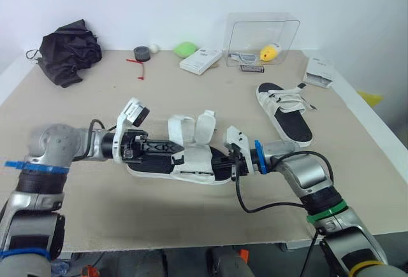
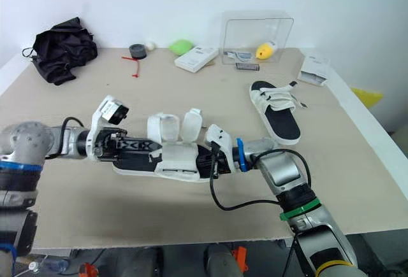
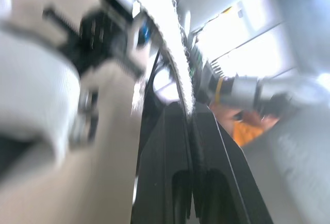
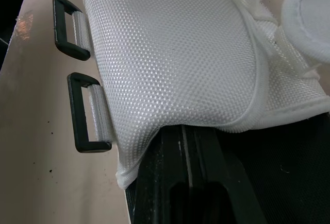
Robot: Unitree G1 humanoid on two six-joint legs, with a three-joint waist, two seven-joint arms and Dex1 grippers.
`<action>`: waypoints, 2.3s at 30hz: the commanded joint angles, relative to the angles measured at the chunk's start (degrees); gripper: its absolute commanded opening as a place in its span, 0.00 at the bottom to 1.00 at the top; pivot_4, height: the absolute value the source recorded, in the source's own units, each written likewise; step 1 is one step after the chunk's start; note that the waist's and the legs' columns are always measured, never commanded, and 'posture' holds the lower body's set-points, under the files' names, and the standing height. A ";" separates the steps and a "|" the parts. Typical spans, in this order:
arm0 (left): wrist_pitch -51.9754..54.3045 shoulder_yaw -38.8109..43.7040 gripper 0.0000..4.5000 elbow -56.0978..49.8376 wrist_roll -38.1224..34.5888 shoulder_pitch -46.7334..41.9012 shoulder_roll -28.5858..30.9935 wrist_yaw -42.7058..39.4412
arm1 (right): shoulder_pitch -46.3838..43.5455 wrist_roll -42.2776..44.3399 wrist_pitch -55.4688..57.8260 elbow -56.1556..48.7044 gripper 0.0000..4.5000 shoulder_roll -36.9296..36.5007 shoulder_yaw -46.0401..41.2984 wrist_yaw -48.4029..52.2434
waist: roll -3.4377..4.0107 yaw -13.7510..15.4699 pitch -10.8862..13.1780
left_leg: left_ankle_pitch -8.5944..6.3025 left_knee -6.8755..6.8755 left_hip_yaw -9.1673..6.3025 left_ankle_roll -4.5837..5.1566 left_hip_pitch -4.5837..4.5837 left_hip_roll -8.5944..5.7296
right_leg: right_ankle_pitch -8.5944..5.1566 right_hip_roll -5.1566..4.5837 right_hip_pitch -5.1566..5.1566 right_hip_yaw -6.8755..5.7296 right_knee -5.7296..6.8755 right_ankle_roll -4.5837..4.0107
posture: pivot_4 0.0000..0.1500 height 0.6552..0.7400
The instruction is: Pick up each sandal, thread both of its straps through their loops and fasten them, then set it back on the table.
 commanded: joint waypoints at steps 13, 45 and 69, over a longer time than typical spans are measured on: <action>-13.32 -16.39 0.00 14.13 20.99 -9.48 -3.90 -19.39 | 2.51 -1.30 1.89 0.34 0.00 0.41 0.34 -3.14 | 0.01 0.06 0.01 | 0.00 0.00 -0.27 0.00 -0.05 0.03 | 0.02 0.23 -0.09 0.02 0.09 -0.20 | 1.00 1.00; -14.51 -13.64 0.00 5.74 25.04 -3.33 -4.26 -17.34 | 3.11 -0.97 2.06 -0.28 0.00 0.71 0.56 -3.98 | 0.02 0.09 0.01 | 0.00 0.11 -0.52 0.00 0.04 0.14 | -0.16 0.51 -0.09 0.03 0.61 -0.40 | 1.00 1.00; -28.53 -10.44 0.00 -8.46 28.56 4.51 -4.28 -12.21 | 2.33 -0.50 1.86 1.03 0.00 1.13 -0.03 -3.68 | 0.04 0.18 0.01 | 0.00 0.17 -0.64 0.00 0.03 0.19 | -0.19 0.62 -0.03 0.05 0.66 -0.47 | 1.00 1.00</action>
